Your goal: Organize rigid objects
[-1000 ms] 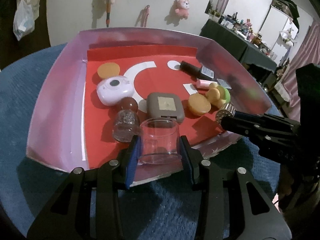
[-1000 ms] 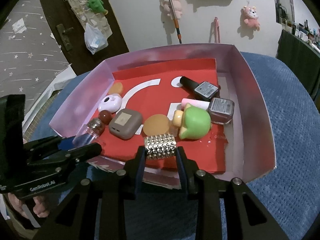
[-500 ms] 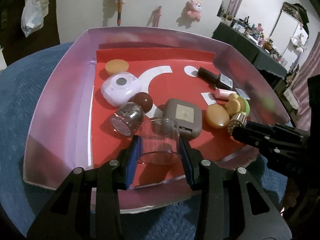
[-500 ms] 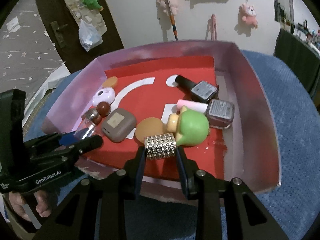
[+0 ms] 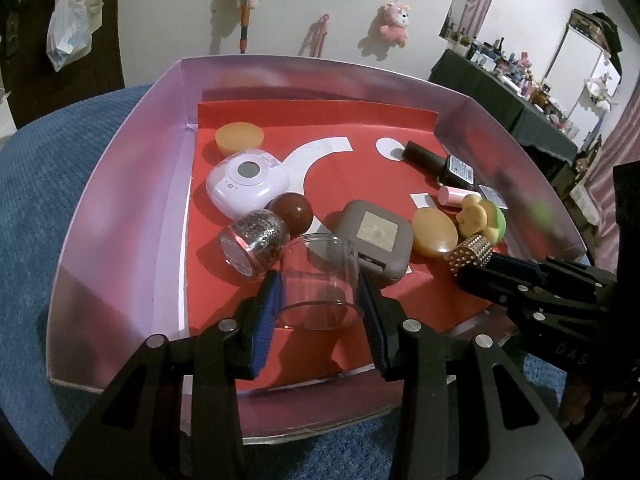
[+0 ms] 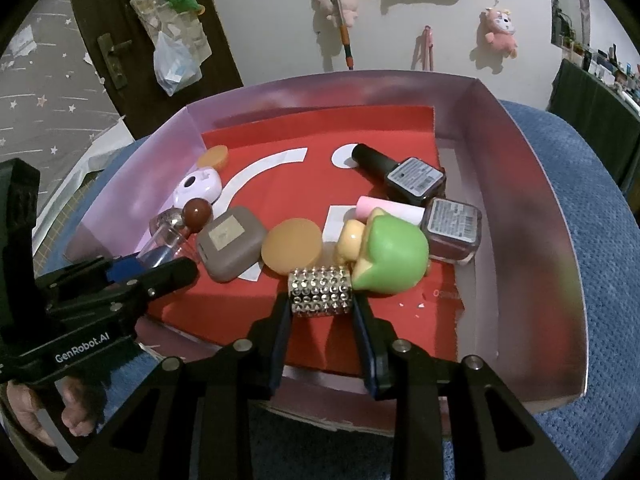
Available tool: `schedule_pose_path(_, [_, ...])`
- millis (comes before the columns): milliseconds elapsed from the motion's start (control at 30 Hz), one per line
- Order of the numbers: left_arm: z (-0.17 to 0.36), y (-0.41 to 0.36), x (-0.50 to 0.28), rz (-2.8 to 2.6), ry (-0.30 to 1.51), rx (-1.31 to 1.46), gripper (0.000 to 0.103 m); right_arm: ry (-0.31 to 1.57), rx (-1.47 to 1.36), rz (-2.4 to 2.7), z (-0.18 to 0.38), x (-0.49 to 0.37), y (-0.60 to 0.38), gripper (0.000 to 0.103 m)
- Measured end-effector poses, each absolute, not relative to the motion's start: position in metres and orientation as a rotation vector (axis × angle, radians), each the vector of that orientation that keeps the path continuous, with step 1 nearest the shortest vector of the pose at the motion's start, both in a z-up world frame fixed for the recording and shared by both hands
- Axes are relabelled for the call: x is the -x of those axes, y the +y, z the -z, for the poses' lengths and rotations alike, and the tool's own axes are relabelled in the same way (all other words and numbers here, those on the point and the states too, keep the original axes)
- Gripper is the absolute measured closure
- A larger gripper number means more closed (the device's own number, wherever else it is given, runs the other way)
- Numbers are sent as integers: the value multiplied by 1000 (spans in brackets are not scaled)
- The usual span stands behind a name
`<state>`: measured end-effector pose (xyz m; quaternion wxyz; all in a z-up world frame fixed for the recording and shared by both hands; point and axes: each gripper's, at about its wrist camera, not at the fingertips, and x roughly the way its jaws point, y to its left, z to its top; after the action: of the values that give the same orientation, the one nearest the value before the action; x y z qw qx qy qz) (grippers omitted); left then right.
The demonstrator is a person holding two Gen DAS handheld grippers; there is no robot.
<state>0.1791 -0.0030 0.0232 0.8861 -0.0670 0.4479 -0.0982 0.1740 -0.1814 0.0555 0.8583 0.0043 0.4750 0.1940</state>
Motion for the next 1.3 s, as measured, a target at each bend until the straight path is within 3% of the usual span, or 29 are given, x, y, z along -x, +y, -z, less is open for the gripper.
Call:
schedule_pose_path(500, [-26, -4, -173, 187, 913, 109, 65, 988, -28, -417, -58, -171, -183, 70])
schedule_pose_path(567, [-30, -5, -170, 176, 899, 97, 60, 985, -33, -418, -60, -169, -184, 69])
schedule_pose_path(600, [-31, -5, -168, 172, 890, 92, 53, 981, -36, -418, -61, -168, -185, 68])
schedule_pose_path(633, [-34, -5, -166, 169, 880, 90, 48, 977, -39, -418, -62, -167, -186, 66])
schedule_pose_path(767, [-42, -4, -159, 175, 855, 99, 46, 956, -49, -419, -70, -159, -189, 59])
schedule_pose_path(867, [-48, -3, -151, 168, 833, 99, 32, 935, -57, -418, -77, -151, -193, 55])
schedule_pose_path(1033, [-58, -1, -136, 159, 794, 99, 31, 883, -75, -408, -91, -137, -199, 45])
schedule_pose_path(1133, [-61, 0, -127, 145, 774, 95, 26, 854, -97, -409, -98, -129, -202, 42])
schedule_pose_path(1300, [-65, 2, -116, 122, 738, 95, 17, 790, -90, -377, -106, -117, -202, 26])
